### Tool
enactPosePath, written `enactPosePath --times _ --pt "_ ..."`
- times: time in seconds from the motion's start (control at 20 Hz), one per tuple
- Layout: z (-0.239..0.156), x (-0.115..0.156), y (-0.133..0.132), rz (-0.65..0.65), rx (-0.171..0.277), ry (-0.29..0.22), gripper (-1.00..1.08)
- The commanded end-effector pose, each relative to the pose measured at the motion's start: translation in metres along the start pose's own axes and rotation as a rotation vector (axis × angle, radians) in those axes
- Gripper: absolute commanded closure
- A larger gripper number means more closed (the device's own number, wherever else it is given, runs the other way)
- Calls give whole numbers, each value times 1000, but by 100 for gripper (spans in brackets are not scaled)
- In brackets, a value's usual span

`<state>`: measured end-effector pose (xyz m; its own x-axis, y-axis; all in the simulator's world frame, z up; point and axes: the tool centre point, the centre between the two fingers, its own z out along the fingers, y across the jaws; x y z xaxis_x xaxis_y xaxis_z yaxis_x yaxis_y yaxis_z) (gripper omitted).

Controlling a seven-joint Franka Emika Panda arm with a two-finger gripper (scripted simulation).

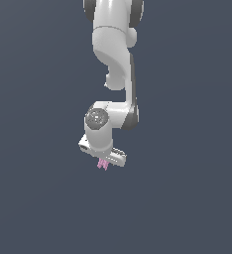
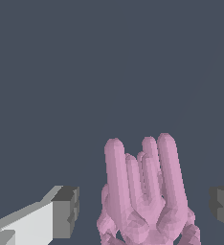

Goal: Pick up the object and move it to a goal position.

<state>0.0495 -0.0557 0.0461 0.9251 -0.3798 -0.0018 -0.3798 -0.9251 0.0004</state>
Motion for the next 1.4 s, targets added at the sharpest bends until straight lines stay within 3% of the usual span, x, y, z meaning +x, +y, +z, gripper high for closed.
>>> enactPosePath --times 0.0,0.15,0.2,0.85,1.35 --pt "7 1 0 1 0 2 -92" --pt "8 2 0 1 0 2 -92" --pt "8 2 0 1 0 2 108" --pt "7 4 1 1 0 2 108" --pt "5 34 29 0 0 2 108"
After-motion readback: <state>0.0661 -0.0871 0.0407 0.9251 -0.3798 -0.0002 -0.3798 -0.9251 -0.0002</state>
